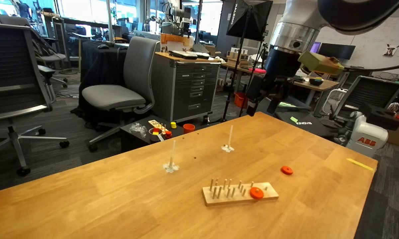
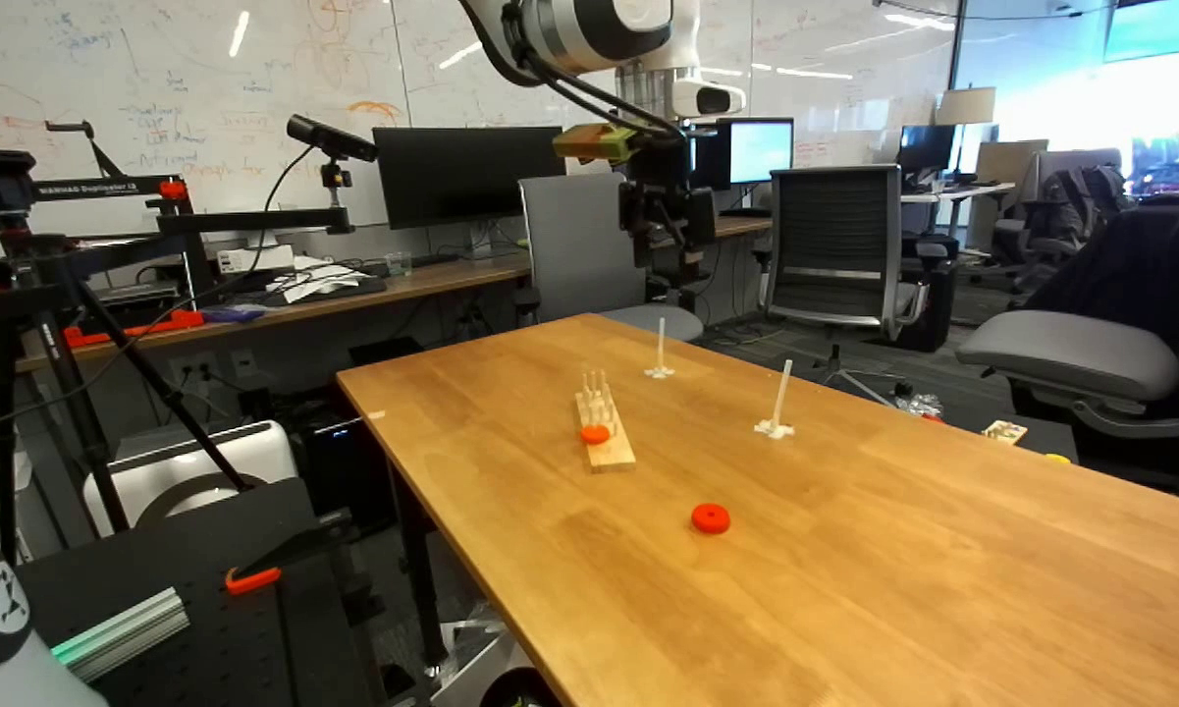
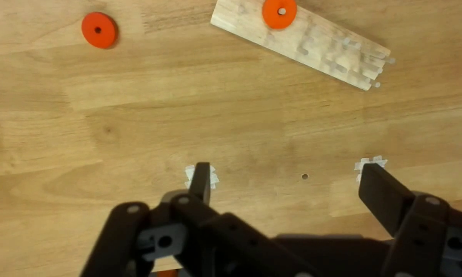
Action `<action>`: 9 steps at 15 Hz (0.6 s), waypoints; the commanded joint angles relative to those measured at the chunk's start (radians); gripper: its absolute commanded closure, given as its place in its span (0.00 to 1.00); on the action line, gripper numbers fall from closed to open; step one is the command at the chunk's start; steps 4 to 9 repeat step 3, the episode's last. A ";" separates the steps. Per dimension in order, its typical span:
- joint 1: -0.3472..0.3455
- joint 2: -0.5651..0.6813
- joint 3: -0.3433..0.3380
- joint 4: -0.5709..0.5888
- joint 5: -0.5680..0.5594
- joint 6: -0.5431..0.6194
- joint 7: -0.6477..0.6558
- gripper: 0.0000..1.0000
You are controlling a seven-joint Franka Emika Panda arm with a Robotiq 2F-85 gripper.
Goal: Place the orange ring on the left on the wooden board
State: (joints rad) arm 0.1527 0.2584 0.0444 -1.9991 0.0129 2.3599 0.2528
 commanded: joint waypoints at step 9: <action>-0.007 0.009 0.007 -0.005 -0.002 -0.001 0.001 0.00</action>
